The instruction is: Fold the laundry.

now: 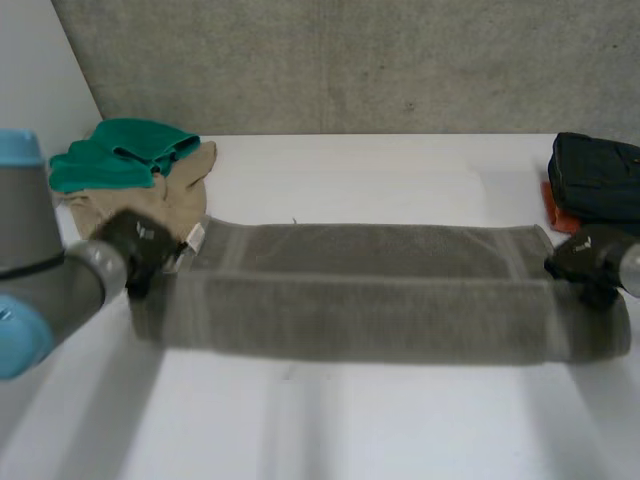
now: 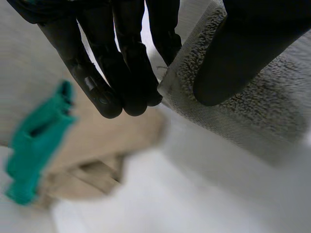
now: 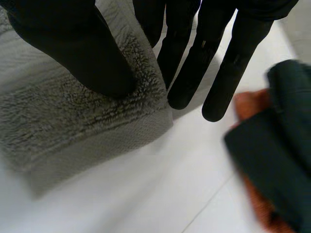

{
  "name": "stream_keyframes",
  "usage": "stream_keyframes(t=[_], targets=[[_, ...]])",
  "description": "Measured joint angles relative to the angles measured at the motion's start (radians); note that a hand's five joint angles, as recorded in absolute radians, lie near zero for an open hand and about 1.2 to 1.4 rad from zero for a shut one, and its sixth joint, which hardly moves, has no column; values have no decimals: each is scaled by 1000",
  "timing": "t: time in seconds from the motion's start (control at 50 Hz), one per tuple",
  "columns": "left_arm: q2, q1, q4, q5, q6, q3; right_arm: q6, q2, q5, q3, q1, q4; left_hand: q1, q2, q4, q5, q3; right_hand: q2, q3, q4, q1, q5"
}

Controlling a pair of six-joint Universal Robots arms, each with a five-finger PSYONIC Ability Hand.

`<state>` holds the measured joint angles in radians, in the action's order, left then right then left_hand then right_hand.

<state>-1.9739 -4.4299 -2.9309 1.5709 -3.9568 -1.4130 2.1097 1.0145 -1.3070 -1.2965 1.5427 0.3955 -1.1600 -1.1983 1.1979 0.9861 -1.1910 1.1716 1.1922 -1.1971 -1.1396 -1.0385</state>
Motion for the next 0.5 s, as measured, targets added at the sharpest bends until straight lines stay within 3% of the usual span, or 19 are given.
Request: stream_keyframes(t=[0.24, 0.3, 0.32, 0.36, 0.38, 0.42, 0.46, 0.5], targets=[[-414, 63, -95, 74, 13, 542, 132, -209, -57, 212, 81, -351, 0, 0, 0, 0, 0, 0, 0, 0, 0, 0], [-506, 79, -93, 86, 12, 658, 135, -269, -73, 266, 97, -426, 0, 0, 0, 0, 0, -158, -167, 166, 148, 178], [-555, 89, -91, 91, 12, 721, 134, -307, -80, 300, 105, -463, 71, 92, -84, -67, 89, -445, -442, 437, 430, 458], [-607, 100, -87, 98, 12, 788, 131, -352, -89, 338, 115, -498, 247, 260, -260, -233, 253, -761, -749, 741, 742, 780], [-636, 108, -83, 103, 14, 827, 128, -383, -98, 365, 122, -517, 467, 448, -430, -402, 440, -896, -886, 886, 865, 915], [-665, 119, -76, 112, 20, 871, 124, -421, -115, 402, 130, -534, 854, 775, -785, -749, 765, -961, -974, 972, 915, 990], [-677, 131, -70, 120, 33, 900, 125, -443, -139, 428, 136, -535, 972, 953, -964, -913, 947, -967, -987, 987, 915, 991], [-659, 142, -66, 126, 63, 899, 146, -437, -170, 434, 140, -504, 972, 991, -1001, -940, 984, -967, -987, 990, 915, 991]])
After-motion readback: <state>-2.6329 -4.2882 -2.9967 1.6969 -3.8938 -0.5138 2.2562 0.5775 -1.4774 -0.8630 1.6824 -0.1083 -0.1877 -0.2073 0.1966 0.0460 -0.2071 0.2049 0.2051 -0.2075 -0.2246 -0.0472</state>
